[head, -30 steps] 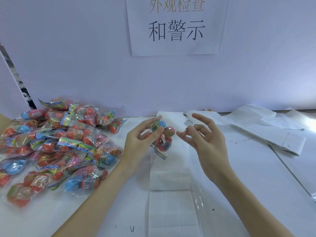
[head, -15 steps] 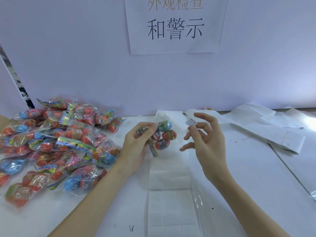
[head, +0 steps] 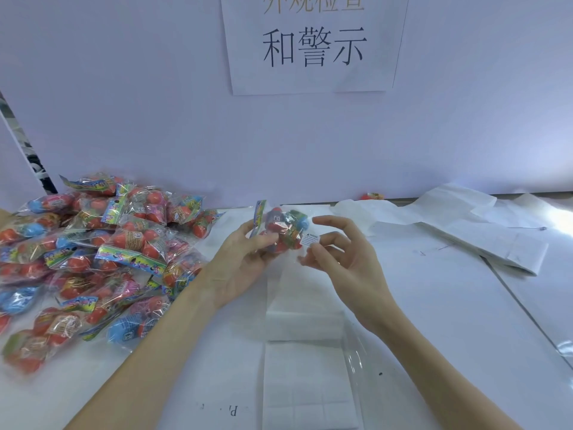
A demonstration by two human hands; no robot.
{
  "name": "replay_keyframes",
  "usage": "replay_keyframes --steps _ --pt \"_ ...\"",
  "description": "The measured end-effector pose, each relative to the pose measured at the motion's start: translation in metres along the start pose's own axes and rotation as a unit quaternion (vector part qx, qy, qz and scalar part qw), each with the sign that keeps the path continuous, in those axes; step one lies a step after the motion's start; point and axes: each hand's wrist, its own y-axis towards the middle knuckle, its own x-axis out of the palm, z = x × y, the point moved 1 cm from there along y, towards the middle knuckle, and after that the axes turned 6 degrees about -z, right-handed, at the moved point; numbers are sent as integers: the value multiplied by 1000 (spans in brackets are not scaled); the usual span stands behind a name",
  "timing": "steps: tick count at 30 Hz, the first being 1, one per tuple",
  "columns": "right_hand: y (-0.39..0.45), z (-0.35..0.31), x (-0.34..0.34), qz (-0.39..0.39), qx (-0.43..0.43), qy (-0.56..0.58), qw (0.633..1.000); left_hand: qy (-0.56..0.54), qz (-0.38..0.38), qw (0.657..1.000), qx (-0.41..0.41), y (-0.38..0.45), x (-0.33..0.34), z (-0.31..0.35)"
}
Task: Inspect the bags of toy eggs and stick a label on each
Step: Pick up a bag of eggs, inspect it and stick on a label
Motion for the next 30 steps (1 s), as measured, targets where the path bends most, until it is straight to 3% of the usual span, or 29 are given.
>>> replay_keyframes --steps 6,11,14,19,26,30 --pt "0 -3 0 -18 4 20 1000 -8 30 999 25 1 -2 -1" --pt "1 -6 -4 14 -4 19 1000 -26 47 998 24 2 -1 -3" --pt "0 -4 -2 26 -20 4 999 37 53 997 38 3 2 -7" --pt "1 -3 -1 42 -38 -23 998 132 11 990 46 2 3 -17" --pt "3 -3 -8 59 -40 -3 997 120 -80 989 24 0 0 -16" --pt "2 -2 -8 54 -39 -10 998 108 -75 991 25 0 0 -15"
